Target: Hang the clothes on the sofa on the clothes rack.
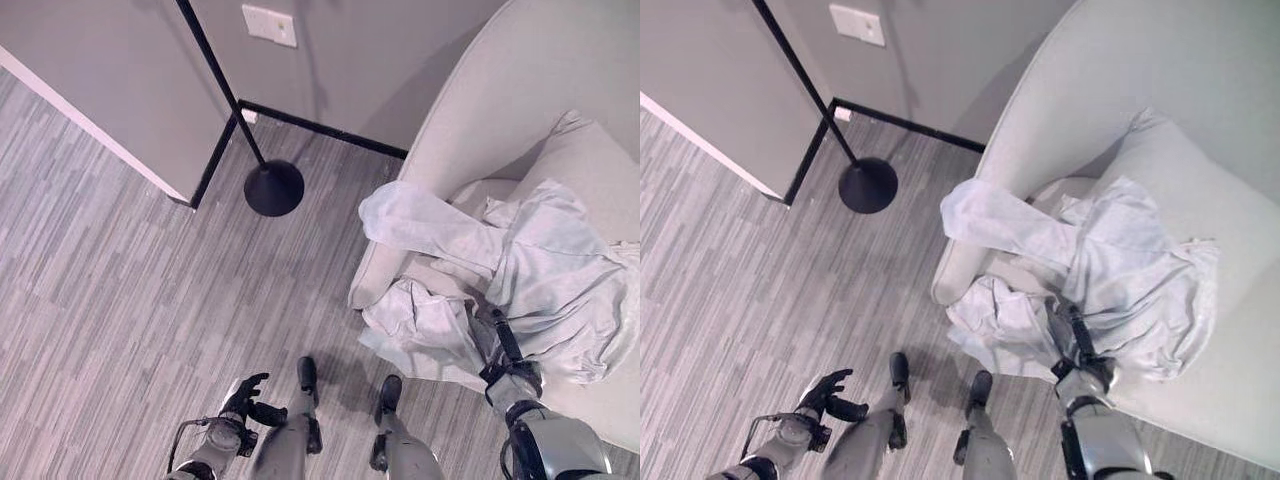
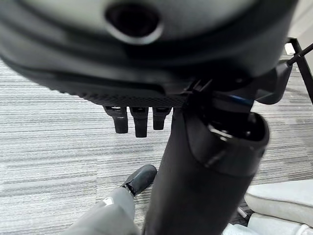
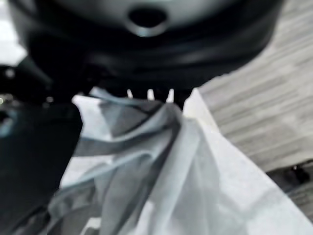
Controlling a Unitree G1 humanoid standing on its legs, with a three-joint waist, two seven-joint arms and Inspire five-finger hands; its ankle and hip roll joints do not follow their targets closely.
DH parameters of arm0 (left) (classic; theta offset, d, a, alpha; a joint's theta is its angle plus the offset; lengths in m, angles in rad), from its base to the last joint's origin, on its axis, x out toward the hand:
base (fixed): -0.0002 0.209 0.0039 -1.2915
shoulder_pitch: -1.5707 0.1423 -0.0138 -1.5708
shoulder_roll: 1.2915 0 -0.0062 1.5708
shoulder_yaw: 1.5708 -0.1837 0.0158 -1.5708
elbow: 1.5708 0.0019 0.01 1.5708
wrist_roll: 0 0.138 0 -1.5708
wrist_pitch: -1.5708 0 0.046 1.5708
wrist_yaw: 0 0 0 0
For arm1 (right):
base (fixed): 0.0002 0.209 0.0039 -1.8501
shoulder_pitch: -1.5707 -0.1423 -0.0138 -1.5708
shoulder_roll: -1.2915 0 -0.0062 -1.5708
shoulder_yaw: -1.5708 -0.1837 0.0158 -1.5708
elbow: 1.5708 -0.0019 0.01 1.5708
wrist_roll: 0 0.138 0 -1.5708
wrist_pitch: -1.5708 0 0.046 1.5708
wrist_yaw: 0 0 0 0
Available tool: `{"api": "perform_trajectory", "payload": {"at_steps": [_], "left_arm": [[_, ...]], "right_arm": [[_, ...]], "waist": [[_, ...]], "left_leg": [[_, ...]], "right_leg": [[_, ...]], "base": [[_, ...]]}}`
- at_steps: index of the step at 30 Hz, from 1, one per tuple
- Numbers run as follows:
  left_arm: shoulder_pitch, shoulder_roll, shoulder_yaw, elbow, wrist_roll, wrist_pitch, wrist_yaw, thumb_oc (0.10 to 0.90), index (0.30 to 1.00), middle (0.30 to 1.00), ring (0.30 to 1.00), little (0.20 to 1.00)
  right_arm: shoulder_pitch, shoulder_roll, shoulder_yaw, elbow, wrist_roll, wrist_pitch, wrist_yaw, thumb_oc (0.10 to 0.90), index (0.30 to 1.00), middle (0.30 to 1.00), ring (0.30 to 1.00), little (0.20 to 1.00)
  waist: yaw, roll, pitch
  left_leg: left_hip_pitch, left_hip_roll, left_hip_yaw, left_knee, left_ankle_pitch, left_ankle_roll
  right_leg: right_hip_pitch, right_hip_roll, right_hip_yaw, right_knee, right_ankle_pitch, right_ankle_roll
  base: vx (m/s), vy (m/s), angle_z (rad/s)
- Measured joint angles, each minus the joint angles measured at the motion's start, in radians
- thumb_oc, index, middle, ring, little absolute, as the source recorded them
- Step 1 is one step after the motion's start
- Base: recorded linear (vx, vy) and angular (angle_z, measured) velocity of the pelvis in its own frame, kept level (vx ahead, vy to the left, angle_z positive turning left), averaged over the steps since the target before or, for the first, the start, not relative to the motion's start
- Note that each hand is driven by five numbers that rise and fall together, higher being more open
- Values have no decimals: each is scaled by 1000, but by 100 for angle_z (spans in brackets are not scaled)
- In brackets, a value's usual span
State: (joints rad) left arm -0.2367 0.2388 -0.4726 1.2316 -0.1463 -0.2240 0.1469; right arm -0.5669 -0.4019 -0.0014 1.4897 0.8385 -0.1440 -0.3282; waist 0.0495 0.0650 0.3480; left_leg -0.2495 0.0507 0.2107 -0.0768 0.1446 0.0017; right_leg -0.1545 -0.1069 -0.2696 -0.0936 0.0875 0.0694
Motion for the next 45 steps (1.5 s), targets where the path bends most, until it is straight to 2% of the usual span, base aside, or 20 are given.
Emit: {"api": "perform_trajectory", "payload": {"at_steps": [4, 7, 12, 13, 14, 15, 17, 23, 29, 32, 33, 34, 35, 36, 38, 40, 42, 43, 45], "left_arm": [[-11, 2, -23, -18, 0, 0, -2, 800, 900, 900, 900, 900], [-12, 11, -71, -43, 2, -4, 0, 800, 900, 900, 900, 900], [-11, 5, -81, -38, 2, -12, -1, 800, 900, 900, 900, 900], [-11, 5, -77, -30, 1, -12, 1, 800, 900, 900, 900, 900], [-11, 4, -72, -25, 1, -12, 1, 800, 900, 900, 900, 900], [-11, 4, -73, -22, 1, -12, 1, 800, 900, 900, 900, 900], [-8, 5, -75, -19, 10, -11, -1, 800, 900, 900, 900, 900], [-7, 11, -87, -35, 31, -11, -4, 800, 900, 900, 900, 900], [-8, 11, -86, -33, 31, -12, -3, 800, 900, 900, 900, 900], [-11, 10, -87, -54, 32, -11, -3, 800, 900, 900, 900, 900], [-9, 10, -89, -85, 40, -11, -3, 800, 900, 900, 900, 900], [15, 26, -83, -136, 60, -8, -3, 800, 900, 900, 900, 900], [39, 44, -69, -193, 76, -11, -4, 800, 900, 900, 900, 900], [46, 38, -31, -200, 94, -11, -3, 800, 900, 900, 900, 900], [38, 20, 10, -200, 120, -17, -2, 800, 900, 900, 900, 900], [40, 10, 20, -204, 143, -16, -3, 800, 900, 900, 900, 900], [72, 17, 13, -216, 162, -15, -6, 800, 900, 900, 900, 900], [83, 18, 14, -215, 180, -11, -9, 800, 900, 900, 900, 900], [133, 40, 12, -210, 199, -9, -16, 800, 900, 900, 900, 900]], "right_arm": [[-3, 12, 15, 18, 3, -7, 16, 800, 900, 900, 900, 900], [-40, 20, 55, 49, 16, -4, 18, 800, 900, 900, 900, 900], [-35, 51, 134, 72, 53, -2, 19, 800, 900, 900, 900, 900], [-34, 59, 139, 74, 62, -3, 19, 551, 526, 526, 526, 526], [-34, 65, 143, 77, 81, -2, 19, 486, 429, 429, 429, 429], [-30, 66, 141, 80, 107, 0, 19, 400, 300, 300, 300, 300], [-9, 64, 124, 80, 177, 0, 22, 400, 300, 300, 300, 300], [30, 59, 92, 41, 342, -32, 47, 400, 300, 300, 300, 300], [65, 51, 89, 2, 379, -57, 85, 400, 300, 300, 300, 300], [108, 29, 76, -67, 405, -70, 104, 400, 300, 300, 300, 300], [136, 23, 74, -141, 417, -74, 106, 400, 300, 300, 300, 300], [198, 13, 112, -295, 428, -85, 76, 400, 300, 300, 300, 300], [297, -15, 164, -487, 428, -91, 75, 400, 300, 300, 300, 300], [373, -43, 233, -688, 418, -91, 120, 400, 300, 300, 300, 300], [323, -78, 425, -1124, 344, -85, 202, 400, 300, 300, 300, 300], [253, -91, 476, -1314, 286, -86, 255, 400, 300, 300, 300, 300], [129, -37, 453, -1354, 218, -113, 349, 400, 300, 300, 300, 300], [116, -35, 429, -1383, 213, -113, 351, 400, 300, 300, 300, 300], [135, -13, 383, -1404, 206, -117, 371, 400, 300, 300, 300, 300]], "waist": [[-1, -5, 2], [4, -4, 2], [25, -6, -1], [28, -9, -3], [32, -12, -7], [38, -13, -18], [48, -11, -56], [50, 7, -73], [46, 24, -79], [44, 44, -71], [35, 61, -61], [21, 65, -56], [5, 67, -41], [-14, 67, -28], [-9, 80, -25], [1, 78, -25], [13, 49, -44], [24, 34, -52], [29, -23, -98]], "left_leg": [[2, 1, -4, 1, 0, 0], [-1, 2, -12, 2, 4, -1], [-17, 4, -39, 1, 16, -8], [-19, 5, -42, 1, 17, -9], [-19, 5, -42, 1, 17, -9], [-25, 5, -43, 1, 17, -9], [-51, 4, -47, 2, 19, -8], [-77, 5, -57, 4, 26, -8], [-106, 9, -54, 3, 33, -8], [-125, 10, -49, 2, 40, -5], [-127, 10, -49, -2, 45, -5], [-127, 11, -38, -5, 47, -3], [-120, 11, -18, -12, 49, 0], [-106, 14, 3, -13, 49, 0], [-59, 35, 1, -14, 55, -12], [-23, 42, -13, -14, 55, -21], [14, 43, -33, -14, 35, -47], [25, 41, -38, -14, 35, -48], [42, 33, -41, -14, 35, -38]], "right_leg": [[5, 1, 0, 0, 0, 0], [5, 3, -3, 0, 0, 0], [2, 8, -25, 0, 0, -1], [1, 9, -28, 0, -1, -3], [1, 9, -28, 0, -1, -3], [-4, 9, -29, 0, -2, -4], [-27, 10, -32, 0, -2, -4], [-49, 11, -41, 0, -1, -6], [-82, 14, -34, 0, 5, -12], [-103, 15, -28, 0, 13, -11], [-107, 15, -28, 0, 17, -10], [-115, 14, -20, 0, 24, -9], [-121, 14, -4, 0, 30, -9], [-119, 13, 17, 0, 35, -8], [-78, 32, 25, 0, 41, -12], [-33, 41, 17, 0, 32, -19], [12, 43, 0, 0, 8, -18], [26, 42, -5, 0, 6, -17], [46, 34, -11, 0, 3, -17]], "base": [[4, 1, 2], [21, 21, 4], [36, 12, 13], [31, 4, 11], [30, 3, 3], [32, -1, 2], [24, 4, 4], [6, 4, 5], [-17, 7, -3], [-54, 23, -6], [-89, 58, -11], [-13, 26, -27], [-62, 6, -50], [-45, -24, -58], [-51, -49, -24], [23, -64, 22], [39, -65, 28], [18, -49, 19], [7, -55, 11]]}}
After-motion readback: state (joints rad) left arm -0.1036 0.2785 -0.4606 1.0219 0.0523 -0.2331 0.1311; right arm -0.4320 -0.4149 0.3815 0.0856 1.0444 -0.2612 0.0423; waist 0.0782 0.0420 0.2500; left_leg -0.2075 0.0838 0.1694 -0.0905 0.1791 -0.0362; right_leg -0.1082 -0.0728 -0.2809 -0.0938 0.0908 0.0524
